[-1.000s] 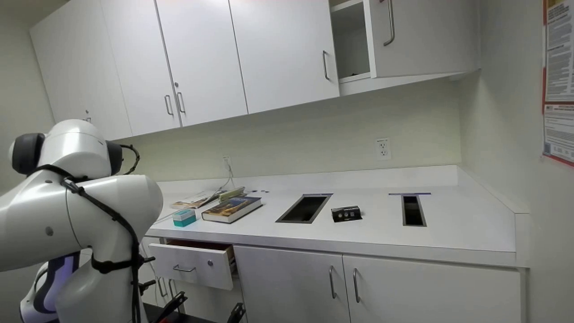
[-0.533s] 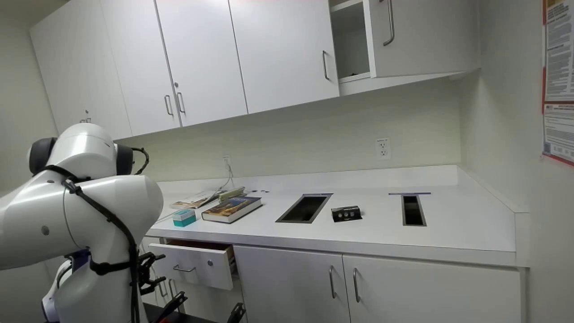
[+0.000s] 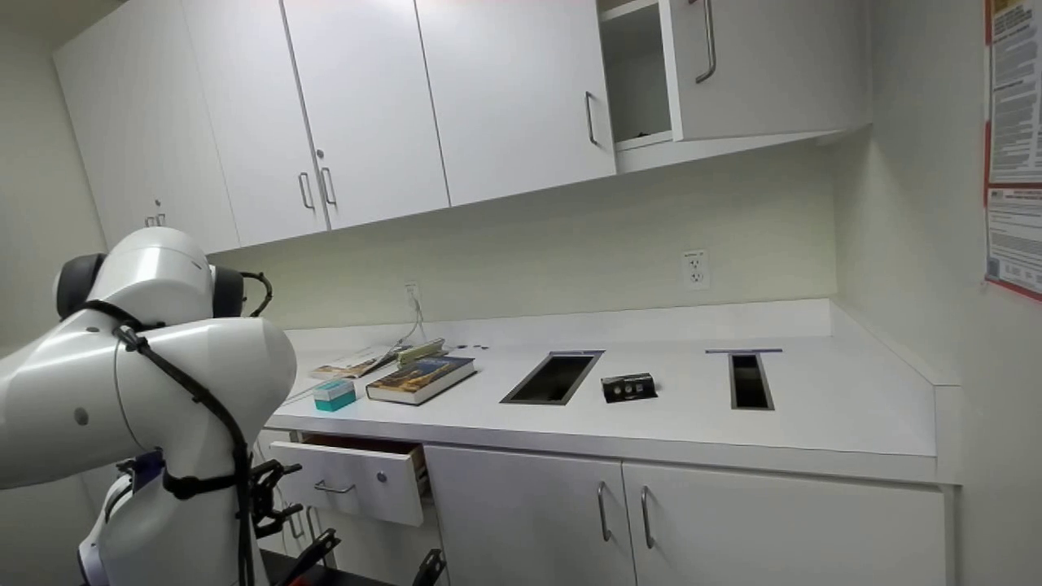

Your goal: Open the top drawer of the bottom cabinet

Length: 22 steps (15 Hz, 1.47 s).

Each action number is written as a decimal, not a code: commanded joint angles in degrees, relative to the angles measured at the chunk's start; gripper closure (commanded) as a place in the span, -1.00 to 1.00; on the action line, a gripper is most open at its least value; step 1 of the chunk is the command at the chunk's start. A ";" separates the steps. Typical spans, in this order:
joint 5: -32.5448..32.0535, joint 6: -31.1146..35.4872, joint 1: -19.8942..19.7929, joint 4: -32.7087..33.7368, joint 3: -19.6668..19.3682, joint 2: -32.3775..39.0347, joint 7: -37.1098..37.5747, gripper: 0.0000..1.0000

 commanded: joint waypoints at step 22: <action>-6.22 -4.89 -3.12 9.56 -1.41 8.00 -0.76 -0.47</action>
